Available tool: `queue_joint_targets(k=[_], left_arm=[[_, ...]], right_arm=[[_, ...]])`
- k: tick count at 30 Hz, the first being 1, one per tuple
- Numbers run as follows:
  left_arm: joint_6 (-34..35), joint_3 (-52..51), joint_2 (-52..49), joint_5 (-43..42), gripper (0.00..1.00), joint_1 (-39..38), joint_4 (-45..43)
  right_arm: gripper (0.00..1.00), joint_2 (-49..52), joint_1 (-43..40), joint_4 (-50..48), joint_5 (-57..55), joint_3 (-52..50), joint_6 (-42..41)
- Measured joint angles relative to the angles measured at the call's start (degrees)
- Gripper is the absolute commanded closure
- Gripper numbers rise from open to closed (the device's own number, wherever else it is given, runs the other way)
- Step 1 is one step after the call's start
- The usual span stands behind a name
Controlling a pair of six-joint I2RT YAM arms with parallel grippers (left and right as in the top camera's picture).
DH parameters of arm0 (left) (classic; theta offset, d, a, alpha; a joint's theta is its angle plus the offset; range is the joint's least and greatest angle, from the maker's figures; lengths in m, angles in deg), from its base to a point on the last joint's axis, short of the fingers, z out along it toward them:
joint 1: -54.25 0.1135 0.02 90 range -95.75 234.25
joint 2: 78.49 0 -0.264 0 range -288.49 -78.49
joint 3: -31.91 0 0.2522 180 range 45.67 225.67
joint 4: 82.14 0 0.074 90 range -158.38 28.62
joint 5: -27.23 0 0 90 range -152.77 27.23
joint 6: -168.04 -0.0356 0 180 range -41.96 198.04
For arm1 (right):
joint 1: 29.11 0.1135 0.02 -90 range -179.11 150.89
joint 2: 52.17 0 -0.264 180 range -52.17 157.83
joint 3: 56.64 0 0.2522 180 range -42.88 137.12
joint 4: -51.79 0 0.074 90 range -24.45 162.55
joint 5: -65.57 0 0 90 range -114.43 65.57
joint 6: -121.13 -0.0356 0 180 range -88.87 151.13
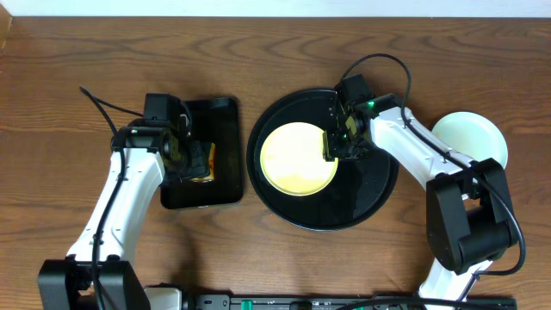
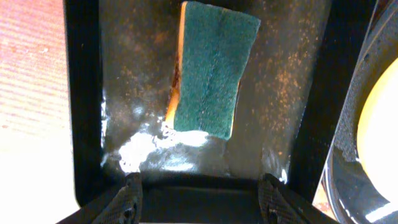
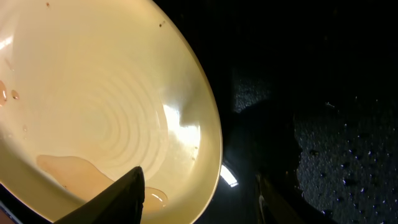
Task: Clean dirty plates on tray and stack at the side
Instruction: 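Return the sponge to the black rectangular tray with the left gripper, then lift the yellow plate off the round tray with the right gripper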
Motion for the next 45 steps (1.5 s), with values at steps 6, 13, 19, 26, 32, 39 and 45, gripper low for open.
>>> queue_joint_targets(k=[6, 13, 19, 26, 32, 39, 45], left_arm=[[0.13, 0.0, 0.02, 0.0, 0.39, 0.0, 0.55], [0.15, 0.0, 0.02, 0.0, 0.39, 0.0, 0.59], [0.13, 0.0, 0.02, 0.0, 0.39, 0.0, 0.59], [0.15, 0.0, 0.02, 0.0, 0.39, -0.02, 0.59], [0.15, 0.0, 0.02, 0.0, 0.39, -0.02, 0.59], [0.15, 0.0, 0.02, 0.02, 0.39, 0.0, 0.57], [0.15, 0.0, 0.02, 0.0, 0.39, -0.02, 0.52]], right_arm=[[0.62, 1.16, 0.09, -1.14, 0.0, 0.0, 0.13], [0.99, 5.07, 0.57, -2.73, 0.04, 0.2, -0.09], [0.99, 5.05, 0.5, -3.17, 0.63, 0.28, -0.28], [0.99, 3.52, -0.24, -3.1, -0.7, 0.11, -0.02], [0.99, -6.19, -0.39, -2.91, -10.84, -0.22, 3.45], [0.99, -16.5, 0.81, -2.89, -25.2, -0.2, 9.05], [0.99, -17.92, 3.69, -1.6, -35.93, -0.22, 12.13]])
